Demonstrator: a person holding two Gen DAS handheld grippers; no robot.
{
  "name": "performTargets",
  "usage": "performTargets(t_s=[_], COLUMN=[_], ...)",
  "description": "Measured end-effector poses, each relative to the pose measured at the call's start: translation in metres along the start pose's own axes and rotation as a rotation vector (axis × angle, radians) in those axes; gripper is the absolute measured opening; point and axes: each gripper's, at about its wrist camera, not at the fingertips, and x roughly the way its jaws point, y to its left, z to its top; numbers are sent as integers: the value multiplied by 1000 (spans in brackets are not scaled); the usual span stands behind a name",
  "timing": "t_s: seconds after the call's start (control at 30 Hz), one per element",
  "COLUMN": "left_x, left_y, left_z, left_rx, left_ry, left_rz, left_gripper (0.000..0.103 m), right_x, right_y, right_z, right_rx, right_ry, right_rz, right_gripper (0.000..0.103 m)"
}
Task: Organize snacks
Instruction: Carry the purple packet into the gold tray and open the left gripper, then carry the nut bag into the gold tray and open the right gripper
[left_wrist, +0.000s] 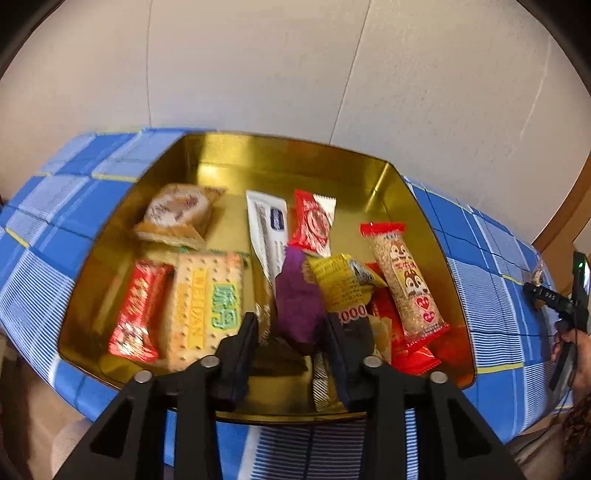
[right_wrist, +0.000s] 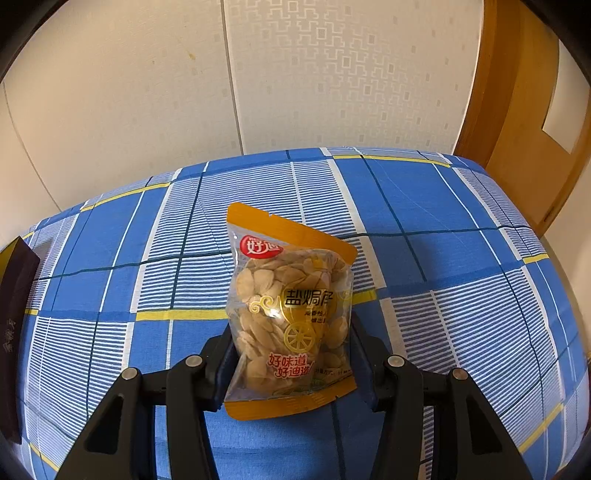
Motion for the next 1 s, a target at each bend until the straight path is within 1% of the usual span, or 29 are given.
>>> performTargets(t_s=[0.03,0.07,0.13,0.2,0.3,0.37,0.4,0.47,0.5,0.6,0.67,0.7,0.73,0.83,0.9,1.0], left_x=[-2,-3,-6,-10,-17,-19,-19,-18,-16,-15,-15,-16,-17,-23,-25,-24], left_y=[0,1,3,4,1,-1,-2,-1,3,16,21,25,27,31,30,25], left_z=[0,1,1,-1,-4,-5,-6,-4,-3,-3,-3,-4,-5,-8,-8,-9], left_rx=[8,7,-2,-5,17,31,45,52,37,-23,-40,-53,-63,-89,-77,-49], left_ry=[-14,-19,-25,-40,-85,-102,-110,-110,-103,-90,-90,-94,-99,-131,-148,-140], left_rz=[21,26,8,6,34,45,63,90,98,84,109,133,140,130,144,148], left_gripper=[35,35,35,35,36,36,36,33,33,33,33,33,33,33,33,33], right_x=[0,0,-1,-2,-4,-4,-5,-6,-7,-14,-19,-21,-22,-25,-29,-35], right_y=[0,-1,-3,-4,-4,-2,-1,2,3,6,9,10,12,16,19,25], right_z=[0,0,-1,-2,-4,-5,-6,-7,-7,-9,-11,-11,-12,-14,-15,-17], right_rx=[4,12,28,46,54,53,51,48,48,50,47,47,48,51,45,35], right_ry=[-1,-2,-3,-3,-5,-3,-3,-7,-9,-24,-37,-40,-42,-47,-55,-71], right_rz=[2,7,18,34,42,49,50,55,60,78,90,93,97,113,120,130], right_gripper=[52,52,49,48,43,43,42,42,42,42,42,42,42,42,42,42])
